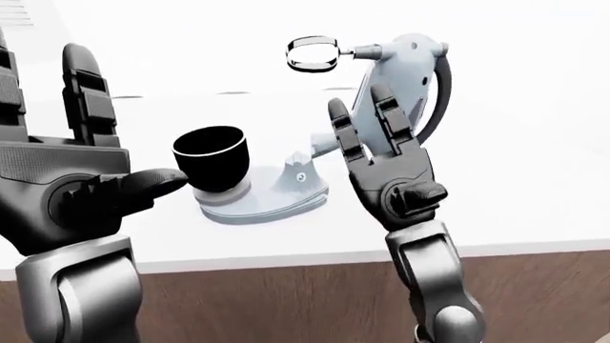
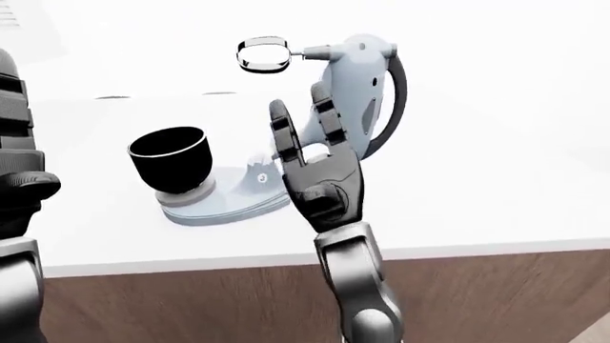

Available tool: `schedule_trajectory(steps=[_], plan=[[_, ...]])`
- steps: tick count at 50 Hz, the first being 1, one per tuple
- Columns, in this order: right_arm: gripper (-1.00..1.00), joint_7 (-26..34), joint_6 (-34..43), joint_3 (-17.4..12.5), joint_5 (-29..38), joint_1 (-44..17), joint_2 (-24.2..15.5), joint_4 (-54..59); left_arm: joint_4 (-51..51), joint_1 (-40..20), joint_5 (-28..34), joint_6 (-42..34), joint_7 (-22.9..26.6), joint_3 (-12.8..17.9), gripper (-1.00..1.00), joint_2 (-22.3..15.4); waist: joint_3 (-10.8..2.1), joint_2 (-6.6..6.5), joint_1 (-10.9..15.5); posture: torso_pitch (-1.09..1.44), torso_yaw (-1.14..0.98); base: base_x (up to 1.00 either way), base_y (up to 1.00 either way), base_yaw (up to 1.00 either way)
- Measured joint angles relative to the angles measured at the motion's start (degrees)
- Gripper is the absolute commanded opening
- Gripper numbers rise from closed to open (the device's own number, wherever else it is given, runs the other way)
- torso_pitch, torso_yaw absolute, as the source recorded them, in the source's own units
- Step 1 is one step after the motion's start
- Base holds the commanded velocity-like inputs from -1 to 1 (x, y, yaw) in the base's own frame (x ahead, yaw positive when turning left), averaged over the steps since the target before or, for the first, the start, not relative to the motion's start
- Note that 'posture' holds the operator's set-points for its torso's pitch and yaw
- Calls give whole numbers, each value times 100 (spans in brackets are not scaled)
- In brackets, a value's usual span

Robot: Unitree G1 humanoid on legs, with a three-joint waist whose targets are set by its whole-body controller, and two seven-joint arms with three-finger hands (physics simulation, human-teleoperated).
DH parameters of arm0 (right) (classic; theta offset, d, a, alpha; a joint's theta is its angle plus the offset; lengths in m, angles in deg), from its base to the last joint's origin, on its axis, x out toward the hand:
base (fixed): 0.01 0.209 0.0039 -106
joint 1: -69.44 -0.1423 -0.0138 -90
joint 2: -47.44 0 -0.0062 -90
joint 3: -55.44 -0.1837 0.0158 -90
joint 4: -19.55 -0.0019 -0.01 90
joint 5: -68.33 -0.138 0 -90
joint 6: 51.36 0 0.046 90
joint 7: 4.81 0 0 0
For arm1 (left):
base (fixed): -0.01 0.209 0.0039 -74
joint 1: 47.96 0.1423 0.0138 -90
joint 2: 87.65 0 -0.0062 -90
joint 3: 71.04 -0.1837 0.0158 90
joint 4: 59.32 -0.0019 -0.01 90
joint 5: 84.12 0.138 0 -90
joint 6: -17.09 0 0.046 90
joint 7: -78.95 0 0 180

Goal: Open the stand mixer head.

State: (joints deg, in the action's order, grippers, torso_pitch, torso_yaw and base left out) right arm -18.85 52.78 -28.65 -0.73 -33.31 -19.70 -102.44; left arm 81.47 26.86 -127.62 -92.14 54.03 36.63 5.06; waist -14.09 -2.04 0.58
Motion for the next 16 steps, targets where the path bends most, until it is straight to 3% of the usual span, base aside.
schedule_trajectory(steps=[6,16], plan=[[100,118,-46,199,-231,231,-49,-216,-11,32,3,-4,3,14,100,6,32,17,-14,-31,0,0,0,0],[100,164,-99,244,-446,168,-71,-481,35,46,5,-6,16,19,100,6,14,26,-26,-31,0,0,0,0]])
